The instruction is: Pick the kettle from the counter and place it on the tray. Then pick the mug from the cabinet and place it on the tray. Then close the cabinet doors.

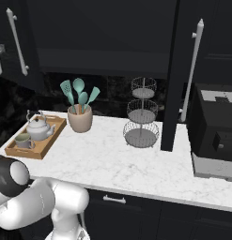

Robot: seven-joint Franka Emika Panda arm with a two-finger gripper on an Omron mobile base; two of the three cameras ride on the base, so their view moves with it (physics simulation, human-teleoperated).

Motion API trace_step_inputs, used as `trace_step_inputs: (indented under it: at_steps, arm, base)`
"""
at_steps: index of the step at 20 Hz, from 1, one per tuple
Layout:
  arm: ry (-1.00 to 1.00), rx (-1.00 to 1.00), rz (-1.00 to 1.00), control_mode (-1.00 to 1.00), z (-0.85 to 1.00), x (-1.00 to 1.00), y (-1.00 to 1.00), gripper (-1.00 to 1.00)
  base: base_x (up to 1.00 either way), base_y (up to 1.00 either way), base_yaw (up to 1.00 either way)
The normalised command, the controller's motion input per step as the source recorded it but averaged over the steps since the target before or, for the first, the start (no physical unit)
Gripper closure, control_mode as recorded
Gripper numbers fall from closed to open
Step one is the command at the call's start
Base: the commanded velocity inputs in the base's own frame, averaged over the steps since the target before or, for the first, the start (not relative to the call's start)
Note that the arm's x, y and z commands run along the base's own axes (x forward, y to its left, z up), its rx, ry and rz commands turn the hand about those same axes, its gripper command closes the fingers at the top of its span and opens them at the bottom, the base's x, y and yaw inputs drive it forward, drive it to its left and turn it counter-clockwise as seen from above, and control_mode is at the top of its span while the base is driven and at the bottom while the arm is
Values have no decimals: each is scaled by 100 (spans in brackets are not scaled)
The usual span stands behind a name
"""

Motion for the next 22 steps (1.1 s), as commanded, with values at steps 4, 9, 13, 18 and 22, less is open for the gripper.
trace_step_inputs:
  at_steps: [4, 9, 13, 18, 22]
  arm:
    - [2, 0, -2, -100, 0, 56, -3, 100]
    - [0, 0, -1, -100, 0, 32, -14, 100]
    - [0, 0, 0, -100, -1, 29, -33, 100]
    - [0, 0, 0, -100, -10, 47, -41, 100]
    - [0, 0, 0, -100, -19, 73, -48, 100]
  base:
    - [0, 0, 0]
    - [0, 0, 0]
    - [0, 0, 0]
    - [0, 0, 0]
    - [0, 0, 0]
